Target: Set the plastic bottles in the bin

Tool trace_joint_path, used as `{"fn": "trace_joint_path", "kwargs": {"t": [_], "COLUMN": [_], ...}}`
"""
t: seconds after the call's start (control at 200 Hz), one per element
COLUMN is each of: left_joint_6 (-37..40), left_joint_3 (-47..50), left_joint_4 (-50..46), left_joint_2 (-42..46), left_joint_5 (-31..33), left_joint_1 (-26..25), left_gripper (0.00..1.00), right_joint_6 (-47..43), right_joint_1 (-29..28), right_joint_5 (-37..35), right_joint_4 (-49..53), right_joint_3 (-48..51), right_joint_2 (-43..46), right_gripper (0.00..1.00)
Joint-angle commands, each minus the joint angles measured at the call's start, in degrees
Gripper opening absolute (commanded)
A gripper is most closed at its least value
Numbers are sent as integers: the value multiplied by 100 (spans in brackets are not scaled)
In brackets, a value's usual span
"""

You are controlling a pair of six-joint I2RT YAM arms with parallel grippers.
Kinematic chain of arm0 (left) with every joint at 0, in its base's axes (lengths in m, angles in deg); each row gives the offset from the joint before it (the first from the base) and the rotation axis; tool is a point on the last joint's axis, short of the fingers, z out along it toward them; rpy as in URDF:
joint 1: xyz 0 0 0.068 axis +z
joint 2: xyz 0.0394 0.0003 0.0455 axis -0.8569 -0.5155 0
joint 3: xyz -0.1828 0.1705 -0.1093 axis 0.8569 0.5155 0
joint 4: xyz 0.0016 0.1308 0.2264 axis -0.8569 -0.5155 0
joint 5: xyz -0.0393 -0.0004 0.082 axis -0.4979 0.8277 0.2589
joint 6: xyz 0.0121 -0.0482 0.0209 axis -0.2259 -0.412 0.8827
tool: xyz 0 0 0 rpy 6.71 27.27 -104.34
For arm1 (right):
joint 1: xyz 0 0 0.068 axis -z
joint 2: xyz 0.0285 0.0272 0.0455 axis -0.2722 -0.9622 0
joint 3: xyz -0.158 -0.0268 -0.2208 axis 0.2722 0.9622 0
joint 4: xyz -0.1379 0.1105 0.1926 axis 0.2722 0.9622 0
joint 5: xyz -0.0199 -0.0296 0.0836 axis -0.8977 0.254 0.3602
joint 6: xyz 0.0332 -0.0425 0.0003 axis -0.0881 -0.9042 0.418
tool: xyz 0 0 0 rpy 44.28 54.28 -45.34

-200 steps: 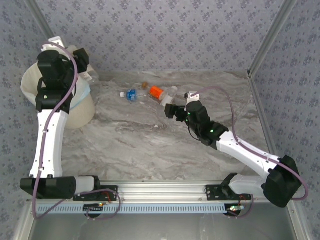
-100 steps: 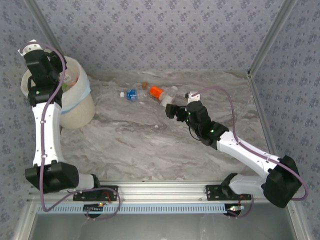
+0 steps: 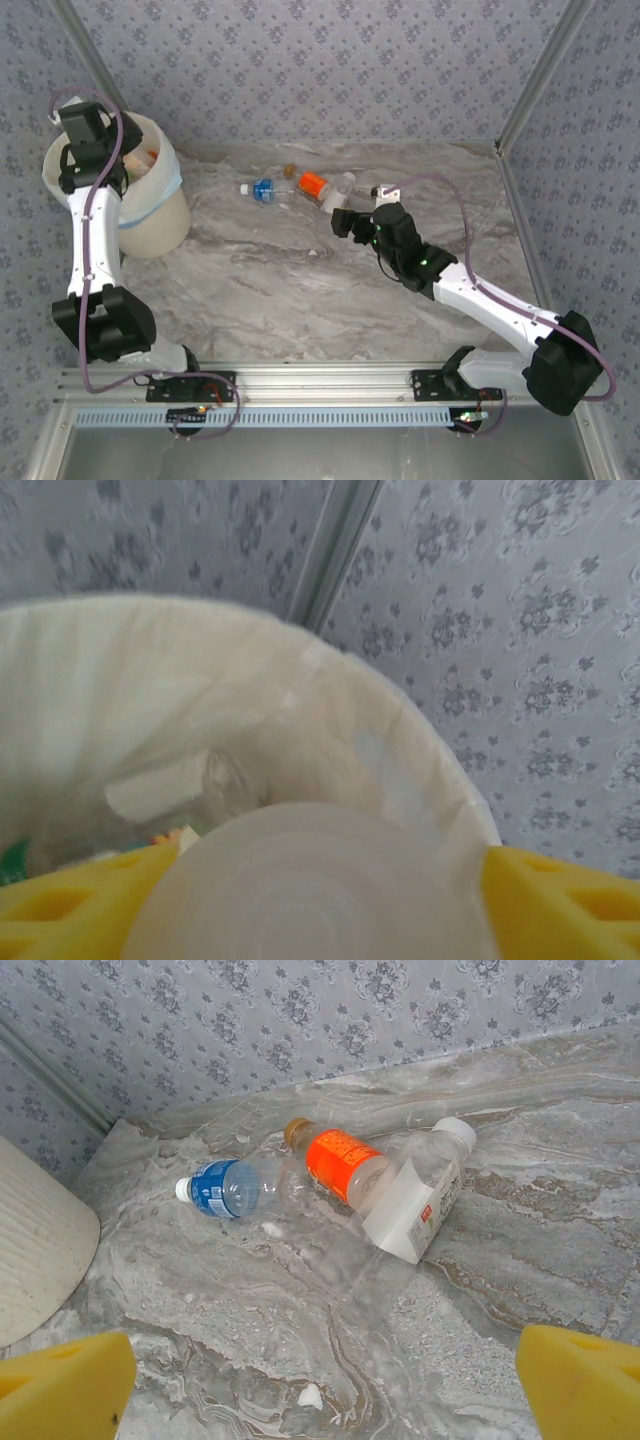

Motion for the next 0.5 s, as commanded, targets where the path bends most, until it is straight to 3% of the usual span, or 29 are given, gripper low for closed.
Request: {"fn": "trace_joint_path", "kwargs": {"t": [0.0, 0.225, 0.495], "left_joint_6": [-330, -338, -333], "left_joint_3": [-465, -744, -785], "left_joint_4": [-436, -664, -793], "left_joint_2": [-119, -157, 101], "left_joint_5": [-215, -463, -827], "left_joint_1": [18, 25, 14], "left_gripper": [90, 99, 99], "right_joint_6": [90, 153, 440], "right_joint_1": [27, 45, 109], "right_joint_5": [-153, -275, -474], "right_joint_4": [143, 249, 924], "right_joint_3": [51, 56, -276], "right_joint_2": [81, 18, -413], "right_gripper": [100, 100, 100]}}
